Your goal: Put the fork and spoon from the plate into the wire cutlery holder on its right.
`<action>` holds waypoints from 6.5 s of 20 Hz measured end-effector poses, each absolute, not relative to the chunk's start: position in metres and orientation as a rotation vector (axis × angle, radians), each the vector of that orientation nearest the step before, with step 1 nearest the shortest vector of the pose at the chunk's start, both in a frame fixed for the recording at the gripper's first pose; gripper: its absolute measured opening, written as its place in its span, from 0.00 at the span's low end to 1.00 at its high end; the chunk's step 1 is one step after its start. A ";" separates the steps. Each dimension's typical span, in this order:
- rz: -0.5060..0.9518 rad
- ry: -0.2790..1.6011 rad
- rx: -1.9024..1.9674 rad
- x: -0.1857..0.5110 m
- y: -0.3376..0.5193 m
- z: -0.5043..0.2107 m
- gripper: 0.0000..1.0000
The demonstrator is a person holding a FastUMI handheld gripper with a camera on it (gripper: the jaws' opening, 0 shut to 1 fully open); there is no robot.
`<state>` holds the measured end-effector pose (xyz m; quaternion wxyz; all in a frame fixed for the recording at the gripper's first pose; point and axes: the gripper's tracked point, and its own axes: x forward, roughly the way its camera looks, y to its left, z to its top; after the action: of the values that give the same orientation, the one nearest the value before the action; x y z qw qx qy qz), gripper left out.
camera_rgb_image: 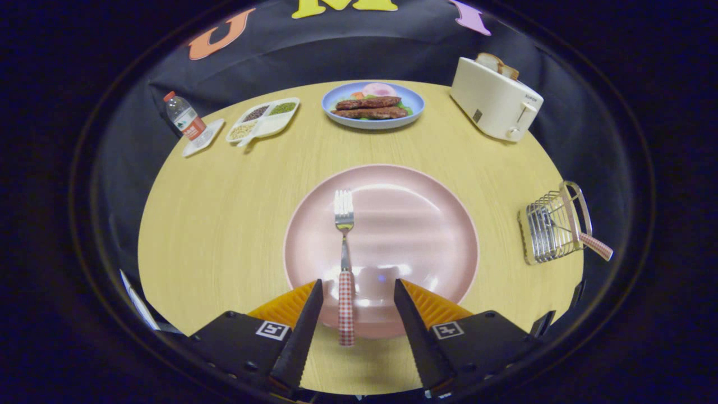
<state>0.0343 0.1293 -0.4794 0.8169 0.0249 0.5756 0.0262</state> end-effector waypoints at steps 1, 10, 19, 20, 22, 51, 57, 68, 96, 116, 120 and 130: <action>0.048 1.225 0.056 0.038 0.131 -0.484 0.73; 0.062 1.228 0.046 0.046 0.138 -0.498 0.21; 0.136 1.157 -0.009 0.048 0.123 -0.465 0.09; 0.149 1.148 -0.007 0.049 0.122 -0.459 0.03; 0.179 1.134 -0.015 0.049 0.119 -0.449 0.03; 0.270 1.162 -0.118 0.060 0.102 -0.489 0.04; 0.281 1.167 -0.113 0.055 0.080 -0.445 0.04; 0.169 1.167 -0.115 0.054 -0.066 -0.350 0.04; 0.281 1.722 -0.184 0.027 -0.189 -0.362 0.04; 0.317 2.003 -0.399 0.064 -0.178 -0.384 0.04; 0.306 2.006 -0.389 0.071 -0.176 -0.390 0.07; 0.300 1.852 -0.292 0.083 -0.151 -0.378 0.35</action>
<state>0.0833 -0.1508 -0.3781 0.5822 -0.1252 0.7930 0.1283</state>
